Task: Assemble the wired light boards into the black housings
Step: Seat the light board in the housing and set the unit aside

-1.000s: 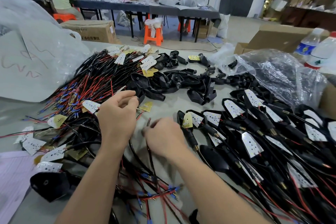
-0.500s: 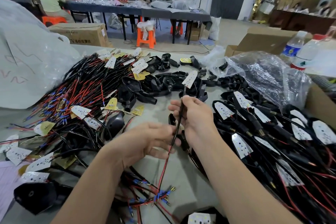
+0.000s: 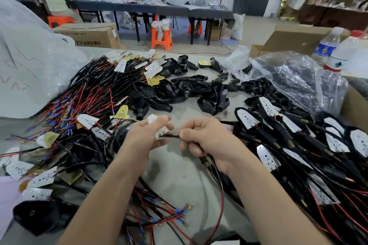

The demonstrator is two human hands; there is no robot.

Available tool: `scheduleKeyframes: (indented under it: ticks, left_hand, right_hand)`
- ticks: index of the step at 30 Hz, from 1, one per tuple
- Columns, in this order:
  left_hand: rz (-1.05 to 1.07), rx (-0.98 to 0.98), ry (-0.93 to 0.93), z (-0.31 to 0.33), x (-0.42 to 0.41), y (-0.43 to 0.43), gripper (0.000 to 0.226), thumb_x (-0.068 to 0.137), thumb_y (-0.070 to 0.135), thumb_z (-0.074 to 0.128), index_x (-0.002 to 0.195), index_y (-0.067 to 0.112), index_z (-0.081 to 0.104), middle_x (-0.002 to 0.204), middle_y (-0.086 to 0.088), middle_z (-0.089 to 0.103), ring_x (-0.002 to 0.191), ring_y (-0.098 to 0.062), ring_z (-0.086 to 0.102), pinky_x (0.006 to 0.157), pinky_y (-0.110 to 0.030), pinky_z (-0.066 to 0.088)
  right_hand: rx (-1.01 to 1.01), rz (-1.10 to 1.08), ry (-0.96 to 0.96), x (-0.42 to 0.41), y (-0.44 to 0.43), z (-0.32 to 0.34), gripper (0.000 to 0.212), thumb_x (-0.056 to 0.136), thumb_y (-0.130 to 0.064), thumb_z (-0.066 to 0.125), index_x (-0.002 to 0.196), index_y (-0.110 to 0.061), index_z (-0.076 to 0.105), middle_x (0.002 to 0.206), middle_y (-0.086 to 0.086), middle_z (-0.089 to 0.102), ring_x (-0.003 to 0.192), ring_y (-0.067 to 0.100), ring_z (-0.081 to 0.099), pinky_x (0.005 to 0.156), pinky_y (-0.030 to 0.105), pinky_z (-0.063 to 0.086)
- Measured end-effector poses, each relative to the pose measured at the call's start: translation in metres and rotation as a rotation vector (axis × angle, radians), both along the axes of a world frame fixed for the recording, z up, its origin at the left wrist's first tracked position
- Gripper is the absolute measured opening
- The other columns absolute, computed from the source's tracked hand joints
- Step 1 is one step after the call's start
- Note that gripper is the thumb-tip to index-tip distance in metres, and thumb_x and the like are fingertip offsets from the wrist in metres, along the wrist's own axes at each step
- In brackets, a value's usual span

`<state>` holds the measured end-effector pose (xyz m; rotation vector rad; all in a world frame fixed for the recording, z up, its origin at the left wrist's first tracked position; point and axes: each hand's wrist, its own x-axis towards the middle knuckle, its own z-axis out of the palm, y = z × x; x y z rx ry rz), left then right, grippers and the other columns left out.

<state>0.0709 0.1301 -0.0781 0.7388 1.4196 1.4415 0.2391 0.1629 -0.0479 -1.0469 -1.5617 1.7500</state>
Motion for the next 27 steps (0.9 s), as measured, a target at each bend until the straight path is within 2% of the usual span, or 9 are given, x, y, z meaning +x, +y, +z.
scheduleKeyframes:
  ticks: [4,8,10,15,18,20,23,25,27]
  left_hand:
    - [0.054,0.037,0.073,-0.004,-0.007,0.0,0.017,0.094,0.013,0.071,0.079,0.012,0.078,0.074,-0.001,0.076,0.064,-0.005,0.069,0.054,-0.019,0.055]
    - [0.164,0.079,-0.328,0.001,-0.012,0.005,0.015,0.099,0.007,0.062,0.087,0.008,0.072,0.071,0.0,0.077,0.064,-0.006,0.073,0.055,-0.017,0.057]
    - [0.213,0.099,-0.442,0.001,-0.014,0.007,0.013,0.099,0.006,0.062,0.089,0.007,0.07,0.069,0.001,0.076,0.063,-0.005,0.073,0.055,-0.016,0.057]
    - [0.261,0.148,-0.334,-0.003,-0.017,0.007,0.009,0.098,0.01,0.066,0.09,0.009,0.071,0.071,0.003,0.077,0.068,-0.006,0.073,0.057,-0.016,0.057]
    - [0.232,0.153,-0.386,-0.002,-0.016,0.007,0.021,0.101,0.026,0.064,0.101,0.006,0.069,0.086,-0.005,0.079,0.08,-0.013,0.076,0.068,-0.025,0.062]
    - [0.119,0.145,-0.441,-0.004,-0.017,0.007,0.047,0.106,0.044,0.051,0.125,0.002,0.059,0.115,-0.015,0.074,0.103,-0.022,0.074,0.087,-0.037,0.063]
    - [0.058,0.105,-0.152,-0.01,-0.013,0.006,0.057,0.104,0.042,0.054,0.152,0.013,0.043,0.134,-0.009,0.065,0.115,-0.015,0.069,0.102,-0.042,0.056]
    - [0.097,0.084,0.235,-0.011,-0.008,0.009,0.048,0.096,0.021,0.067,0.143,0.021,0.056,0.126,0.002,0.069,0.107,-0.006,0.07,0.101,-0.037,0.055]
    - [0.09,0.064,0.535,-0.011,-0.006,0.018,0.046,0.088,0.008,0.068,0.131,0.025,0.066,0.117,0.006,0.07,0.11,-0.01,0.068,0.102,-0.036,0.053]
  right_hand:
    - [0.135,-0.078,-0.081,0.002,-0.002,-0.003,0.02,0.086,0.005,0.062,0.076,-0.011,0.069,0.06,0.012,0.066,0.039,0.012,0.038,0.04,0.018,0.031]
    - [0.231,-0.266,-0.012,0.006,-0.002,-0.01,0.02,0.084,0.004,0.062,0.076,-0.012,0.071,0.063,0.015,0.069,0.042,0.014,0.043,0.043,0.022,0.034]
    - [0.237,-0.218,-0.032,0.009,-0.008,-0.016,0.015,0.086,-0.002,0.065,0.086,-0.015,0.072,0.07,0.016,0.072,0.046,0.015,0.051,0.046,0.021,0.039]
    - [0.268,0.001,-0.32,0.029,-0.018,-0.026,0.016,0.089,-0.01,0.065,0.092,-0.021,0.075,0.071,0.0,0.075,0.057,0.008,0.063,0.057,0.018,0.047]
    - [0.425,-0.049,-0.515,0.038,-0.015,-0.023,0.014,0.088,-0.016,0.065,0.082,-0.022,0.076,0.068,-0.007,0.074,0.057,0.003,0.06,0.056,0.019,0.046]
    - [0.423,-0.195,-0.371,0.036,-0.013,-0.02,0.018,0.09,-0.013,0.065,0.078,-0.02,0.076,0.064,-0.004,0.073,0.055,0.007,0.056,0.054,0.02,0.045]
    - [0.246,-0.45,0.065,0.03,-0.008,-0.016,0.022,0.095,-0.002,0.058,0.082,-0.013,0.073,0.063,0.002,0.069,0.043,0.006,0.045,0.043,0.014,0.034]
    - [0.159,-0.526,0.225,0.029,-0.006,-0.016,0.02,0.098,-0.001,0.054,0.087,-0.009,0.068,0.066,0.004,0.069,0.044,0.009,0.046,0.041,0.016,0.034]
    - [0.134,-0.544,0.285,0.03,-0.007,-0.02,0.017,0.1,-0.001,0.05,0.091,-0.005,0.065,0.068,0.005,0.069,0.046,0.011,0.049,0.04,0.019,0.036]
